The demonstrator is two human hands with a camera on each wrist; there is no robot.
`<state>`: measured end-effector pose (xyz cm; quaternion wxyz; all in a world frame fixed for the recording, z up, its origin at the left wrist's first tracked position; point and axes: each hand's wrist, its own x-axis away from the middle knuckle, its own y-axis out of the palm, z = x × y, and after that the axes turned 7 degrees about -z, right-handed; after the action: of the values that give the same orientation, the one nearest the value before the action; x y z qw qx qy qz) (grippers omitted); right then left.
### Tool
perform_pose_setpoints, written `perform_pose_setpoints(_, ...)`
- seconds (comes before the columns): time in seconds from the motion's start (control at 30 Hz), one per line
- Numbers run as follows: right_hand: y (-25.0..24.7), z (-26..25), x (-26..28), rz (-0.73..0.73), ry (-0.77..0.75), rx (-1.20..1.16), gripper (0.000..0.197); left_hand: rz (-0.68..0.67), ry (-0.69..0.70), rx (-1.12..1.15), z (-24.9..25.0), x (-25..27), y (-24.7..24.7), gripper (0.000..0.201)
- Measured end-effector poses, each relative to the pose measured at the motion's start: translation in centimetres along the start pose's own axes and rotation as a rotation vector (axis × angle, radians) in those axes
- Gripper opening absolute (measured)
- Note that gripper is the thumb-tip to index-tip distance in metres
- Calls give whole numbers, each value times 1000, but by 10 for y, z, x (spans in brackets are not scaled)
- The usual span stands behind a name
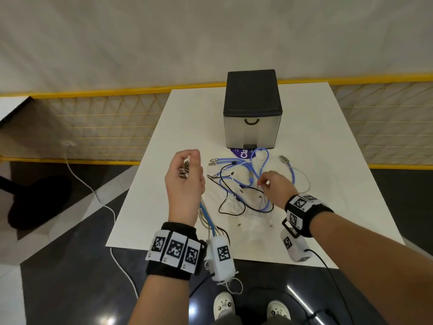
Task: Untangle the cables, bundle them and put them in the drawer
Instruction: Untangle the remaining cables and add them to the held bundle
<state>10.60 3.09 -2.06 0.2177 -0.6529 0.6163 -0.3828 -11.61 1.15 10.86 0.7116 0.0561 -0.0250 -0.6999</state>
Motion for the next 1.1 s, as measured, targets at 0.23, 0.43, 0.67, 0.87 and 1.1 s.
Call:
perform_pose_setpoints(0.23, 37, -28, -26, -196, 66, 53, 25, 21, -36, -33, -11, -13, 3, 14)
perform_pose_setpoints(0.43, 40, -32, -26, -182, 42, -34, 31, 66, -51, 11, -15, -12, -3, 14)
perform_pose_setpoints(0.67, 52, -51, -22, -113, 9, 26, 16, 70, -62, 16, -17, -11, -5, 16)
perform_pose_setpoints(0.87, 27, -57, -13, 69, -51, -394, 11, 101, -71, 31, -20, -8, -22, 15)
perform_pose_setpoints(1.1, -46, -100, 23, 125, -370, -1121, 5, -43, -26, -77, -16, -4, -6, 15)
